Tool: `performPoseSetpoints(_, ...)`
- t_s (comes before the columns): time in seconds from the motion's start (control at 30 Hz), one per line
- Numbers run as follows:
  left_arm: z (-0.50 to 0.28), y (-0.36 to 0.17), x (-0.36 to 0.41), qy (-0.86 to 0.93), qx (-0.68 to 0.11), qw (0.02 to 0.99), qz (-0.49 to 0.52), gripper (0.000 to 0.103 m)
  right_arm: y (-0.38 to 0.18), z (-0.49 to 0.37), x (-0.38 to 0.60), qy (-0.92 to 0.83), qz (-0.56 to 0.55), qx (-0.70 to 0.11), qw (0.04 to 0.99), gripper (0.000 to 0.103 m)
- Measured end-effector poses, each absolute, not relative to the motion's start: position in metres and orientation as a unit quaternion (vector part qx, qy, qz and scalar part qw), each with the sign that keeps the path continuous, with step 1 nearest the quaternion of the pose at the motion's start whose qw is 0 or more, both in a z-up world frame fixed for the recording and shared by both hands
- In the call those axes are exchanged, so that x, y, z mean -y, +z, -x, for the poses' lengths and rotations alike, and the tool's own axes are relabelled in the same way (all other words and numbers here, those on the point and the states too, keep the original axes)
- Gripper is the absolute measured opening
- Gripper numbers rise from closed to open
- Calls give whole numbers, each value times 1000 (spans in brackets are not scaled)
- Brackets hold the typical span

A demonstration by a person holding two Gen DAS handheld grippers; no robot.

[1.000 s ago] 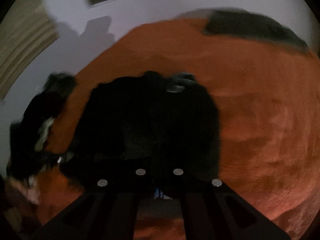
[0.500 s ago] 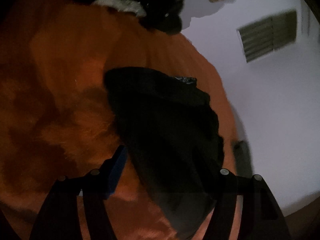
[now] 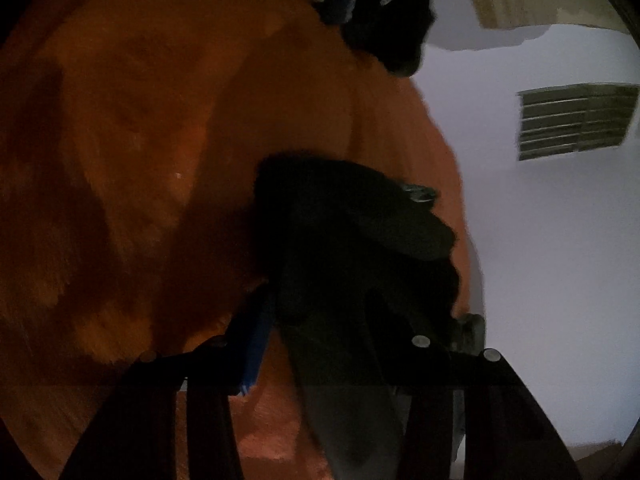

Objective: Fold clothes

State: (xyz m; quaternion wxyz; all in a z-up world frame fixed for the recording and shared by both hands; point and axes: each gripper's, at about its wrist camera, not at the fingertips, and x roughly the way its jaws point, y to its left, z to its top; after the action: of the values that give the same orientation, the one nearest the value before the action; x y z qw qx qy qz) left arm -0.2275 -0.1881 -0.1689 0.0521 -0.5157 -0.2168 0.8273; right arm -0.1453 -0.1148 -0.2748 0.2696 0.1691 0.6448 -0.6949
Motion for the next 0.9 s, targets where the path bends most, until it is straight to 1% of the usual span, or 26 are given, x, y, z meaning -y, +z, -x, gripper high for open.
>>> performPoseSetpoints(0.27,216,-175,197,816,234,54,526,30,-280,148,135,-680,-164,-665,261,45)
performPoseSetpoints(0.37,213,-177,196,812,238,57,530,30,-276,155,146,-691,-170,-657,248,45)
performPoseSetpoints(0.43,212,-177,194,811,239,59,531,31,-270,159,152,-702,-180,-647,239,41)
performPoseSetpoints(0.47,211,-177,193,811,239,61,531,31,-267,161,154,-708,-185,-641,231,33)
performPoseSetpoints(0.5,210,-177,193,810,241,63,531,31,-263,162,156,-715,-190,-635,223,32)
performPoseSetpoints(0.73,206,-184,199,799,257,64,540,31,-282,174,171,-700,-211,-653,197,32)
performPoseSetpoints(0.77,206,-185,200,797,260,65,541,31,-278,177,171,-705,-216,-645,202,22)
performPoseSetpoints(0.8,206,-185,200,797,260,66,542,31,-273,180,171,-710,-221,-635,209,9)
performPoseSetpoints(0.9,206,-184,195,798,260,82,537,31,-230,194,163,-747,-234,-576,237,7)
